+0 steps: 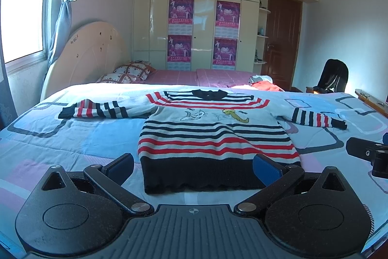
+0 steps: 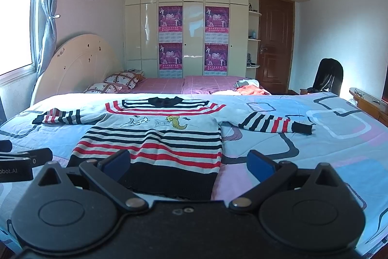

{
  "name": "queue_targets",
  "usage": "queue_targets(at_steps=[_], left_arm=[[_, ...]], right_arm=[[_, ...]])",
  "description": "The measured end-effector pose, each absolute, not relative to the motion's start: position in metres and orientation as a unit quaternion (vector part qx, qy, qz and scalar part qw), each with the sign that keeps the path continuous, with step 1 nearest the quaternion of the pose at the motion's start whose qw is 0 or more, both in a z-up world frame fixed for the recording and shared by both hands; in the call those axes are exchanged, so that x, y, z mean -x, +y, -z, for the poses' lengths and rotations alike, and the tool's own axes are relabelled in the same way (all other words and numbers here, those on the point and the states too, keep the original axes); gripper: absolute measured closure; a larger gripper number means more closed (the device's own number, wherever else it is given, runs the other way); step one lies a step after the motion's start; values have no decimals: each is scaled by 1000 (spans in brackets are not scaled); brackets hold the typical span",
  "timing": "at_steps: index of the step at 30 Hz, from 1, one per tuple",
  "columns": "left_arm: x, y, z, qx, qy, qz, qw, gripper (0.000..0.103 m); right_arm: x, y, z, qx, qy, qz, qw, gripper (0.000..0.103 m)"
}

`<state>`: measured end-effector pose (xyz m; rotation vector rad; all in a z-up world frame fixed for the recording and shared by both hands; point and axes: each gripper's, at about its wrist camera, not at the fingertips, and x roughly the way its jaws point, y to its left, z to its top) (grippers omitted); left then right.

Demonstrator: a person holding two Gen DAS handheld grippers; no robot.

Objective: Fold small clothes

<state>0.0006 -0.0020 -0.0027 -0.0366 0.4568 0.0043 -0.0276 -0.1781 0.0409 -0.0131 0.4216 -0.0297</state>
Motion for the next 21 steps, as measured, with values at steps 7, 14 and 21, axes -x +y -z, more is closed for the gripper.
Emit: queue_targets(at_steps=[7,14,21], left_arm=[[0,-5,1,16,226,0,974,0],[0,-4,0,16,226,0,974,0],[0,-6,1,15,226,1,974,0]], right_arm=[[28,-178,-41,5,208,15,978,1],[28,-177,-41,5,209,15,978,1],[29,-178,-41,4,208,15,978,1]])
